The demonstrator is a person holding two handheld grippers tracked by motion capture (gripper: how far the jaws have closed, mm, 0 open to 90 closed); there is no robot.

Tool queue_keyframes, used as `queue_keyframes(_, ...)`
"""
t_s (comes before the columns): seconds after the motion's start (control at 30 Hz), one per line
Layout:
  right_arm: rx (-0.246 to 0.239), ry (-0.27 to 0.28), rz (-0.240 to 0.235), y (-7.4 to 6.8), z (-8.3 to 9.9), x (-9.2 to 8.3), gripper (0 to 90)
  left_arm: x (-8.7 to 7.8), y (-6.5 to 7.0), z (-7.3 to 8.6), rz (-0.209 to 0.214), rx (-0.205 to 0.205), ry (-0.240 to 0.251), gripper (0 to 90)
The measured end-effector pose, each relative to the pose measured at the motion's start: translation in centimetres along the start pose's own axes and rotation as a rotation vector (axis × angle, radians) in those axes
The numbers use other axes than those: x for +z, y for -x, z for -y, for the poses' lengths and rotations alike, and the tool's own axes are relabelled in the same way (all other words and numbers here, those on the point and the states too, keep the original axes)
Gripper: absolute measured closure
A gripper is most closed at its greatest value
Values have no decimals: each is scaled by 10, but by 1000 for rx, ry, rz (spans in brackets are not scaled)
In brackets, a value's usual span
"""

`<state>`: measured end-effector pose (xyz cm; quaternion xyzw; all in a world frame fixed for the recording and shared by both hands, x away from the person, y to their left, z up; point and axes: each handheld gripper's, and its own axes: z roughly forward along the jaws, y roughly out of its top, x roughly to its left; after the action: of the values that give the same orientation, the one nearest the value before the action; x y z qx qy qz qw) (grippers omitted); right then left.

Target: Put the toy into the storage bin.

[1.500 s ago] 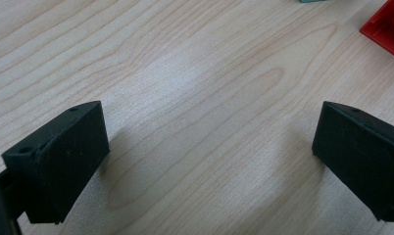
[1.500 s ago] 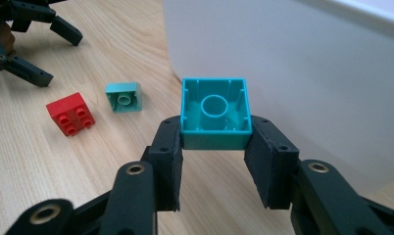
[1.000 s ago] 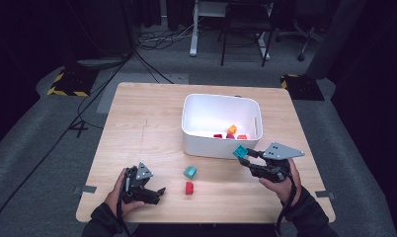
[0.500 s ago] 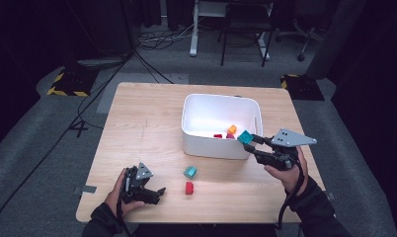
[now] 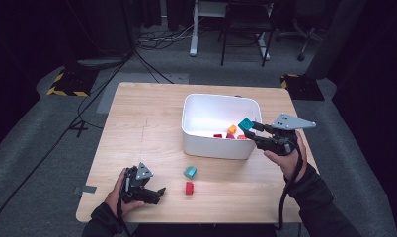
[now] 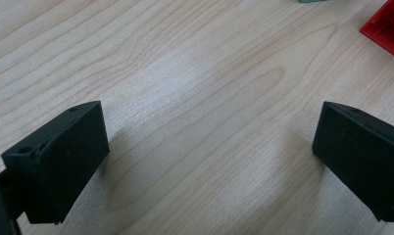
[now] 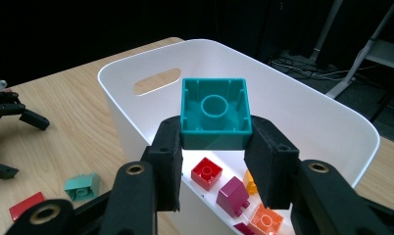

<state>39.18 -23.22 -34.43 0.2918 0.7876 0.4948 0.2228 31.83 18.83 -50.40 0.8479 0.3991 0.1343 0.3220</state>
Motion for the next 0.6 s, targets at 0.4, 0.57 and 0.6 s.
queue_keyframes(0.4,13,-21,49,14,-7,13,593,0,0,0,0,0,0,5)
queue_keyframes(0.57,11,-35,61,12,-12,21,593,0,0,0,0,0,0,5)
queue_keyframes(0.6,9,-37,61,12,-13,22,593,0,0,0,0,0,0,5)
